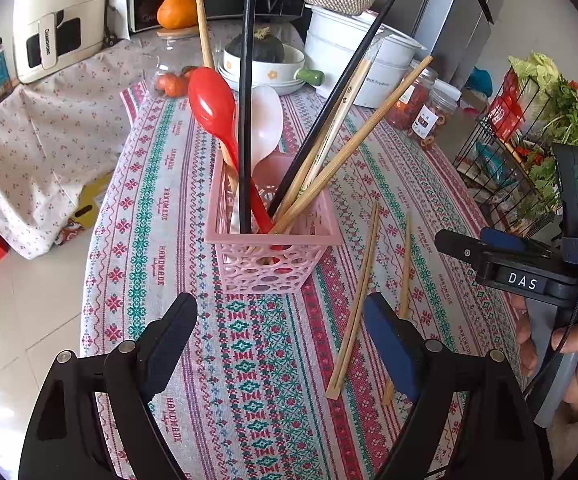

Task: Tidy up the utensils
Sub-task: 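Move the right tool to a wooden chopstick and close on it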

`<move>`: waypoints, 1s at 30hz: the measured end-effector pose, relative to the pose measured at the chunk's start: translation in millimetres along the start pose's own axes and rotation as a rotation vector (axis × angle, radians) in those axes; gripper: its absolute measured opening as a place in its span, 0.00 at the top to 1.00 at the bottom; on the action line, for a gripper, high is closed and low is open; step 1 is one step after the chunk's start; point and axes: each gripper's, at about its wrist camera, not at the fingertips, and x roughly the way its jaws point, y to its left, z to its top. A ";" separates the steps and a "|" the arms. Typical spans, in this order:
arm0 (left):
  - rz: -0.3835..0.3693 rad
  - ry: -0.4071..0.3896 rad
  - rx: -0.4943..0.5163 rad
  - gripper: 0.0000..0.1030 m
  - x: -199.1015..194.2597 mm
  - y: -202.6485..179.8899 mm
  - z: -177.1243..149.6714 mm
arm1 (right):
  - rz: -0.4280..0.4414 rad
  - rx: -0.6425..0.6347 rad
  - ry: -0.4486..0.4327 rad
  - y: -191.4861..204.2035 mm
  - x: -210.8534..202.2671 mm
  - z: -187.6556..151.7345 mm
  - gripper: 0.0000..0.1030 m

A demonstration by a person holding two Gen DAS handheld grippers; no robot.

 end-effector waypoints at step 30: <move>0.047 0.064 0.091 0.15 20.6 -28.3 -15.4 | -0.058 -0.111 0.139 -2.5 48.7 -8.0 0.68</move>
